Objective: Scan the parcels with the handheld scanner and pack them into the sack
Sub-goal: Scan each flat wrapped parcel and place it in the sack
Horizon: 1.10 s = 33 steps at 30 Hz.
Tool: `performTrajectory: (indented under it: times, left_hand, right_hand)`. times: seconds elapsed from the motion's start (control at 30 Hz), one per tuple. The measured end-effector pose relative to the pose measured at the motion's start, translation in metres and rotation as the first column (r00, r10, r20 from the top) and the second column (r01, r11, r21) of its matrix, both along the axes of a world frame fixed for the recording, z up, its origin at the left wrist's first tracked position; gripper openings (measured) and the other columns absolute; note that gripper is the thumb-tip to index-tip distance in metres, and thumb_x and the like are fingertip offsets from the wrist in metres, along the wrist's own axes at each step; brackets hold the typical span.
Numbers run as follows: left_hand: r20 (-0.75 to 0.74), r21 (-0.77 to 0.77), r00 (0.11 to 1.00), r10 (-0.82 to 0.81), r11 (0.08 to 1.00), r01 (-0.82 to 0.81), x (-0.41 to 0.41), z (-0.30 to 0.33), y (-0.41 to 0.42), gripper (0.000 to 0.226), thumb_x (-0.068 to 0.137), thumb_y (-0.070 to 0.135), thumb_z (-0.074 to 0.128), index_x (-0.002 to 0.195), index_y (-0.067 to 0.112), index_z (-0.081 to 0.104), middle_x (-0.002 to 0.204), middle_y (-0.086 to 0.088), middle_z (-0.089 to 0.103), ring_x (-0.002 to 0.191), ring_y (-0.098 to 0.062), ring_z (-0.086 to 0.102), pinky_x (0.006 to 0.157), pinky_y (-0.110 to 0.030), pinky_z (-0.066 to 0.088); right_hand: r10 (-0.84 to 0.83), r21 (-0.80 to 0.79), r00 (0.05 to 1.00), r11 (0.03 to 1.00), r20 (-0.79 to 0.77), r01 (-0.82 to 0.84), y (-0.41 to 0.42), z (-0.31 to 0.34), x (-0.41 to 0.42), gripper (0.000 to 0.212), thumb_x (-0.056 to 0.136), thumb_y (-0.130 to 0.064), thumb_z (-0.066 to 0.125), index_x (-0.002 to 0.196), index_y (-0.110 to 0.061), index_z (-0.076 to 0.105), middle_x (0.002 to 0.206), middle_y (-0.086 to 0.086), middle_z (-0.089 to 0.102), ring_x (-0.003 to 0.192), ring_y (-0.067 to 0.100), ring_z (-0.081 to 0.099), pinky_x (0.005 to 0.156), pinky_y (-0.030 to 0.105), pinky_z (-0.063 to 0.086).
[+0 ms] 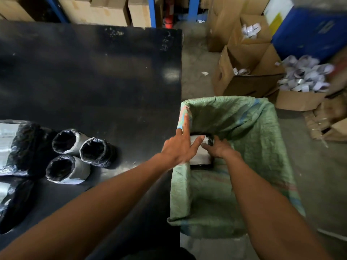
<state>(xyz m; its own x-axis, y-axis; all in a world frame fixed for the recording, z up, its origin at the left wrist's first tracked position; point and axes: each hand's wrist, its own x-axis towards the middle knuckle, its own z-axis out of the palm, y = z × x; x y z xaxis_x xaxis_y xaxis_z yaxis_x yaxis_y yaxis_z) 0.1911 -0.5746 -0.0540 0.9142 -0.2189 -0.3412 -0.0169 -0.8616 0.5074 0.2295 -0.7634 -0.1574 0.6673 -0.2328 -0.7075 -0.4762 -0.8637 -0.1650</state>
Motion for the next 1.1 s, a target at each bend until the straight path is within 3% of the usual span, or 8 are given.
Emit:
performTrajectory:
  times: [0.2, 0.33, 0.5, 0.87, 1.0, 1.1]
  left_hand:
    - [0.117, 0.204, 0.973, -0.197, 0.964, 0.170, 0.001, 0.025, 0.068, 0.079, 0.093, 0.070, 0.041, 0.151, 0.019, 0.025, 0.138, -0.013, 0.046, 0.116, -0.036, 0.058, 0.090, -0.051, 0.050]
    - [0.198, 0.321, 0.952, -0.233, 0.933, 0.162, -0.002, 0.041, 0.130, 0.071, 0.092, 0.062, 0.048, 0.144, 0.016, 0.037, 0.136, -0.012, 0.048, 0.118, -0.034, 0.057, 0.096, -0.046, 0.049]
    - [0.255, 0.364, 0.956, -0.148, 0.930, 0.047, -0.015, 0.060, 0.214, 0.063, 0.090, 0.058, 0.052, 0.134, 0.013, 0.047, 0.129, -0.014, 0.052, 0.117, -0.036, 0.055, 0.097, -0.045, 0.045]
    - [0.239, 0.339, 0.948, 0.210, 0.897, -0.284, -0.090, 0.060, 0.436, 0.064, 0.088, 0.055, 0.056, 0.134, 0.011, 0.046, 0.131, -0.019, 0.054, 0.122, -0.039, 0.053, 0.097, -0.047, 0.045]
    - [0.167, 0.377, 0.943, 0.288, 0.865, -0.331, -0.119, 0.042, 0.507, 0.066, 0.088, 0.059, 0.057, 0.133, 0.011, 0.048, 0.130, -0.017, 0.055, 0.116, -0.039, 0.057, 0.091, -0.047, 0.050]
    - [0.045, 0.353, 0.944, 0.328, 0.878, -0.322, -0.140, 0.021, 0.547, 0.078, 0.083, 0.066, 0.063, 0.137, 0.013, 0.044, 0.136, -0.019, 0.048, 0.117, -0.041, 0.056, 0.095, -0.050, 0.051]
  right_hand:
    - [0.012, 0.083, 0.978, 0.996, 0.208, -0.030, 0.005, 0.106, 0.002, 0.087, 0.095, -0.061, 0.056, 0.163, -0.022, 0.019, 0.165, 0.013, 0.029, 0.150, 0.035, 0.032, 0.120, 0.048, 0.032]
    - [0.023, 0.033, 0.896, 0.999, 0.442, -0.042, 0.042, 0.170, 0.002, 0.071, 0.092, -0.061, 0.060, 0.150, -0.025, 0.040, 0.152, 0.011, 0.047, 0.139, 0.035, 0.046, 0.111, 0.048, 0.041]
    - [0.108, 0.011, 0.830, 0.991, 0.547, -0.136, 0.133, 0.214, -0.008, 0.066, 0.090, -0.060, 0.062, 0.145, -0.030, 0.043, 0.148, 0.008, 0.052, 0.132, 0.032, 0.053, 0.104, 0.047, 0.046]
    - [0.379, -0.021, 0.805, 0.909, 0.457, -0.417, 0.351, 0.199, -0.079, 0.064, 0.089, -0.066, 0.056, 0.140, -0.030, 0.045, 0.137, 0.005, 0.058, 0.127, 0.030, 0.057, 0.100, 0.045, 0.047]
    - [0.457, -0.077, 0.809, 0.883, 0.369, -0.464, 0.404, 0.189, -0.116, 0.047, 0.087, -0.068, 0.055, 0.117, -0.032, 0.059, 0.118, 0.000, 0.067, 0.110, 0.030, 0.065, 0.082, 0.037, 0.046]
    - [0.473, -0.065, 0.845, 0.879, 0.250, -0.473, 0.430, 0.180, -0.141, 0.041, 0.083, -0.069, 0.054, 0.100, -0.032, 0.060, 0.105, -0.001, 0.068, 0.087, 0.023, 0.067, 0.081, 0.036, 0.048]
